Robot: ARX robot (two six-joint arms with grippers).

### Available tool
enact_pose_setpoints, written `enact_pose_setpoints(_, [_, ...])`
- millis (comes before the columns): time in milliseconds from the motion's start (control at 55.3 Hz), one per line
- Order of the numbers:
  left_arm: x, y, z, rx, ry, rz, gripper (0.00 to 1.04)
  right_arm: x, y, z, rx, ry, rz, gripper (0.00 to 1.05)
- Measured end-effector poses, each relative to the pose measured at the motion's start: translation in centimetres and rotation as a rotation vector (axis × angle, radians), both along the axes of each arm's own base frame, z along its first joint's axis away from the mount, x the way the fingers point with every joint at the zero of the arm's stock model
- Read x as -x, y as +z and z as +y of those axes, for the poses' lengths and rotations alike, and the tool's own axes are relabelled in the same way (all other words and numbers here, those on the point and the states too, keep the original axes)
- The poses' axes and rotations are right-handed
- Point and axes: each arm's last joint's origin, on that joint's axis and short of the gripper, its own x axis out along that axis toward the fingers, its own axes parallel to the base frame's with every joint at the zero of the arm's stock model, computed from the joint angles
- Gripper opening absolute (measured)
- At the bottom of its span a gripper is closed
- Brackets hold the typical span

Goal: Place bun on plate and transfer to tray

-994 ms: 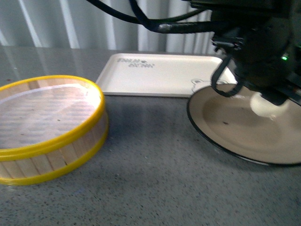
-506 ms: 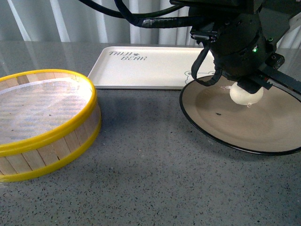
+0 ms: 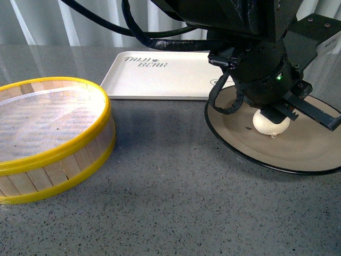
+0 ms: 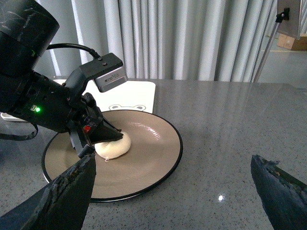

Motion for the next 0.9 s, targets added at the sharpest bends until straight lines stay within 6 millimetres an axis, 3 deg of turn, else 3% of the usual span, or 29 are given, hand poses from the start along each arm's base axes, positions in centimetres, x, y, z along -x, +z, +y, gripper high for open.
enact_pose_setpoints(90, [0.0,0.0,0.0,0.001,-0.001,0.006,0.05,0.0,0.0,0.0,0.000,0.000,0.000,0.96])
enact_pose_setpoints(741, [0.2,0.0,0.1,-0.010,-0.014,0.016,0.98,0.0,0.0,0.0,0.000,0.000,0.000,0.96])
enact_pose_setpoints(904, [0.0,0.8,0.0,0.015,-0.009,0.025,0.98,0.0,0.0,0.0,0.000,0.000,0.000,0.96])
